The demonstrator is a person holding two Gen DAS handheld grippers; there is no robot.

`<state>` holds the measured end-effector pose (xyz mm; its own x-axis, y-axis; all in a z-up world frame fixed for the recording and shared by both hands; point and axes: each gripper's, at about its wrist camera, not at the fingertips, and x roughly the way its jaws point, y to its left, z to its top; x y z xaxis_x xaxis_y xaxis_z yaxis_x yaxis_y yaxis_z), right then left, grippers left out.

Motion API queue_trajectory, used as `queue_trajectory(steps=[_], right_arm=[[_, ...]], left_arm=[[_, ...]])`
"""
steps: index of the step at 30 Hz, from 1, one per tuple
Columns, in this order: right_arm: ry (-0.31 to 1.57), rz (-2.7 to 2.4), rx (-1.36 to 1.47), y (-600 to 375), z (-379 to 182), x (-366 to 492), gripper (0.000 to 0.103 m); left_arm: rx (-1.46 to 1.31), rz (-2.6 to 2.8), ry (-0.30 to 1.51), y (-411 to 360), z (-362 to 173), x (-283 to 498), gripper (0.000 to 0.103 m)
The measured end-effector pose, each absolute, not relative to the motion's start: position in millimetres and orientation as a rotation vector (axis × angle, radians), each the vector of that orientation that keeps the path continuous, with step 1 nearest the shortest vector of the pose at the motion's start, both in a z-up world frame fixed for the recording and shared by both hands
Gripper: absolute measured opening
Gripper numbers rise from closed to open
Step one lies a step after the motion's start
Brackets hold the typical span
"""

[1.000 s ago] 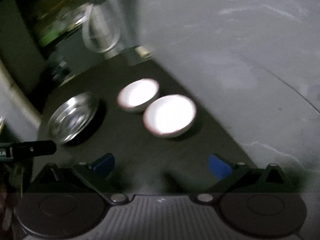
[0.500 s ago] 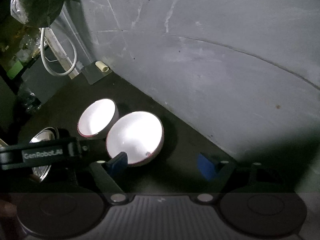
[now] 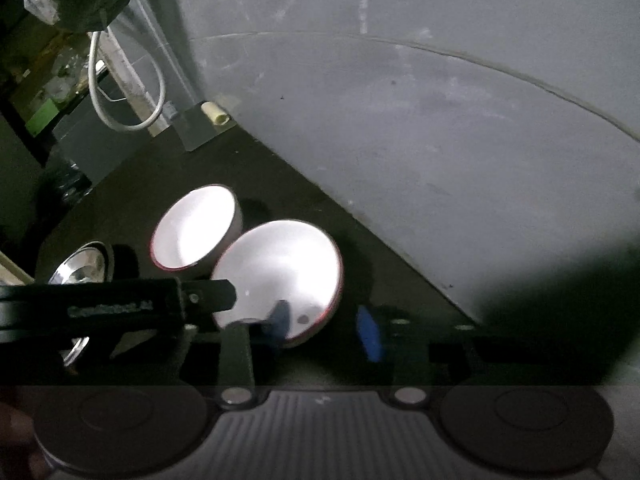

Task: Organize plates and bowls
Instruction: 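Reach both grippers to a red-rimmed white bowl and grip its rim, then lift the white bowl and carry it over the large steel bowl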

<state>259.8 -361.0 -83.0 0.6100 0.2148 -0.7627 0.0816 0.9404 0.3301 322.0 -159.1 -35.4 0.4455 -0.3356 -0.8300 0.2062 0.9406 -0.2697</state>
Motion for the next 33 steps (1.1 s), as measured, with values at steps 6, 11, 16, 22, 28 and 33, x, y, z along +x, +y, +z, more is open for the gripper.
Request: queue_trajectory(steps=[6,11,16,22,28,33], right_arm=[[0.936,0.084,0.359,-361.7,-81.2,268.2,0.02],[0.947,0.115,0.348,-365.1,-80.3,267.9,0.018],[0.932,0.133,0.348,-368.3,-74.0,256.8,0.018],[0.898,0.156,0.351,-370.2,-59.9,240.7,0.018],[0.864,0.18,0.337,-370.0,-39.5,222.5,0.018],[0.837,0.234,0.308,-363.7,-20.9,202.4,0.018]], left_arm=[[-0.156,-0.393,1.068,-165.3,-38.1,317.9,0.016],[-0.158,-0.411,1.06,-162.5,-36.8,314.4,0.014],[-0.151,-0.422,1.045,-161.1,-32.5,309.8,0.013],[-0.148,-0.433,1.016,-157.9,-20.4,297.6,0.013],[-0.147,-0.458,0.985,-152.4,-5.6,282.2,0.012],[-0.162,-0.467,0.948,-138.2,10.5,259.2,0.012]])
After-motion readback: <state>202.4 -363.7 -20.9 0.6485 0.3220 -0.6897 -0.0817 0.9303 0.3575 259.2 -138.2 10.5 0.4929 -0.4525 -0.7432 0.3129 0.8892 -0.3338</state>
